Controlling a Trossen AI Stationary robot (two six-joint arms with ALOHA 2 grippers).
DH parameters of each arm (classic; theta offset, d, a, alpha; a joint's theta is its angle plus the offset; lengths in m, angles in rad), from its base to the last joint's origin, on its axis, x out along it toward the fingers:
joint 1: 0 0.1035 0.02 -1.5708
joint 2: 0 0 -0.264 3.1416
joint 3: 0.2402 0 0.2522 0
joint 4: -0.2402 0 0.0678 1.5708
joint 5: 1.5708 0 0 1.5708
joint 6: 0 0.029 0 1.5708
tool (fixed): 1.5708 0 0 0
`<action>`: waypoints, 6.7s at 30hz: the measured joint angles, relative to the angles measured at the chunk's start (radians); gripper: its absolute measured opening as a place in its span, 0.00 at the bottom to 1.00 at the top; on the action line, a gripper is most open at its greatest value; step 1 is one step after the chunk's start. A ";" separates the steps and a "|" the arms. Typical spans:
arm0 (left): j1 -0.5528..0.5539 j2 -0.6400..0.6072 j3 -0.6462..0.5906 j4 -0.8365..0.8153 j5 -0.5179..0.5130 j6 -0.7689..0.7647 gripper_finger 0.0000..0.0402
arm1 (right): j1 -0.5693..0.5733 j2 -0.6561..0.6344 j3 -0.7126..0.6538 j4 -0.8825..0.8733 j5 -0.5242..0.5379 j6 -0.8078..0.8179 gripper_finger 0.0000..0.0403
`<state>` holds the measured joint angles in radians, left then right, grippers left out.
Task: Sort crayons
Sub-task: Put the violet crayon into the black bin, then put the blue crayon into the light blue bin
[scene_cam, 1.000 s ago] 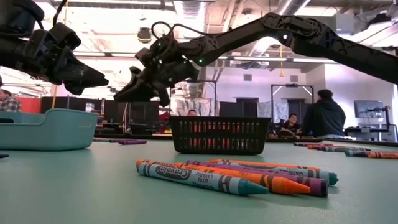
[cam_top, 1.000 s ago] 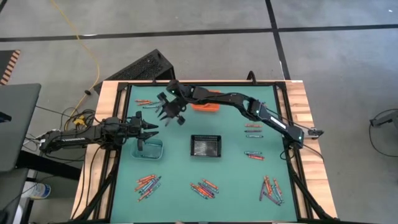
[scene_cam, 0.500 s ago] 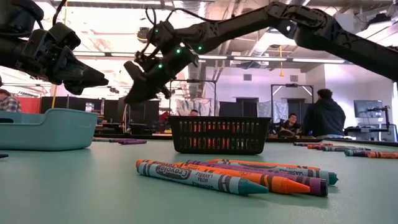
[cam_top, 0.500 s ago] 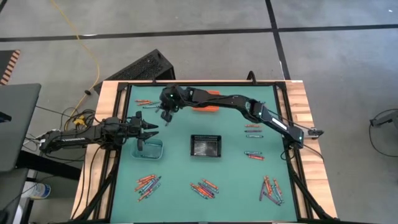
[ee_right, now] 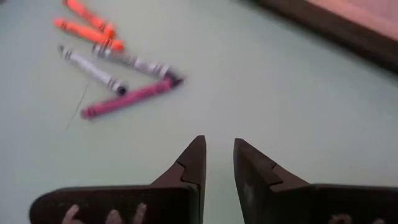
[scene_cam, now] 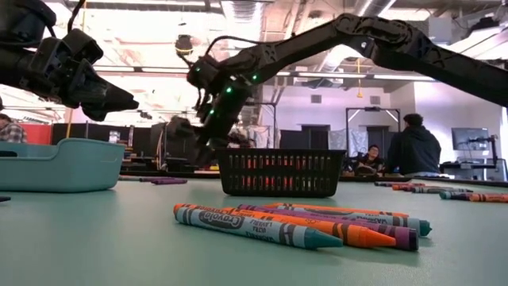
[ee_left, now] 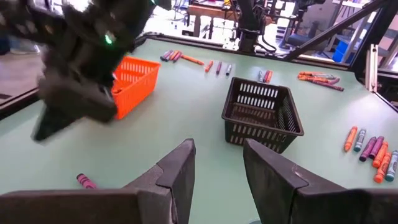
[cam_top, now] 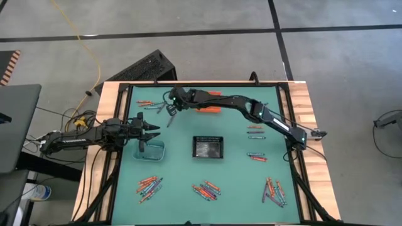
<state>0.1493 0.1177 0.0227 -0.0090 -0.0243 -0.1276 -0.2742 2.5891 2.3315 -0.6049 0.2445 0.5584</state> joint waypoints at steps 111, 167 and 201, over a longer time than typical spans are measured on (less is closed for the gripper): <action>0.000 0.000 0.000 0.000 0.000 0.000 0.31 | 0.087 0.017 0.002 -0.284 -0.073 -0.168 0.43; 0.000 0.000 0.000 0.000 -0.001 0.000 0.31 | 0.522 -0.803 -0.953 -0.054 0.096 -0.350 0.00; 0.000 0.000 0.000 0.000 -0.001 0.000 0.31 | 0.421 -0.876 -1.214 0.340 0.021 -0.526 0.25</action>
<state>0.1493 0.1177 0.0227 -0.0090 -0.0252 -0.1276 0.1470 1.7134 1.1179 -0.2651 0.2657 0.0325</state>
